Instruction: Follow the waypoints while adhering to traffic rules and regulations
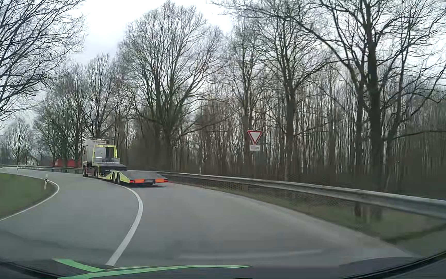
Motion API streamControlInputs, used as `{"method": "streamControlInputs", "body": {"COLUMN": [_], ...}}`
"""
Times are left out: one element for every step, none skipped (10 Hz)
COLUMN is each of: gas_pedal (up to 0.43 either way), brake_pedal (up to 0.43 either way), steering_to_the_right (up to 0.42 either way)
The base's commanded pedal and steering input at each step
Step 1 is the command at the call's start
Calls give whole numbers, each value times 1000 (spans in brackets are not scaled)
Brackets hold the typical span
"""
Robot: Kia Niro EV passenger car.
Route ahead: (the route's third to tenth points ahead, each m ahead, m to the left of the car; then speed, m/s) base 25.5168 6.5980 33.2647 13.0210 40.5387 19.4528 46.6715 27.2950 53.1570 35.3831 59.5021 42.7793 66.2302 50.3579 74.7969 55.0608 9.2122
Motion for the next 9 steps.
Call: {"method": "streamControlInputs", "body": {"gas_pedal": [169,169,169,157,157,150,138,130,118], "brake_pedal": [0,0,0,0,0,0,0,0,0], "steering_to_the_right": [-89,-90,-90,-92,-93,-94,-95,-95,-95]}}
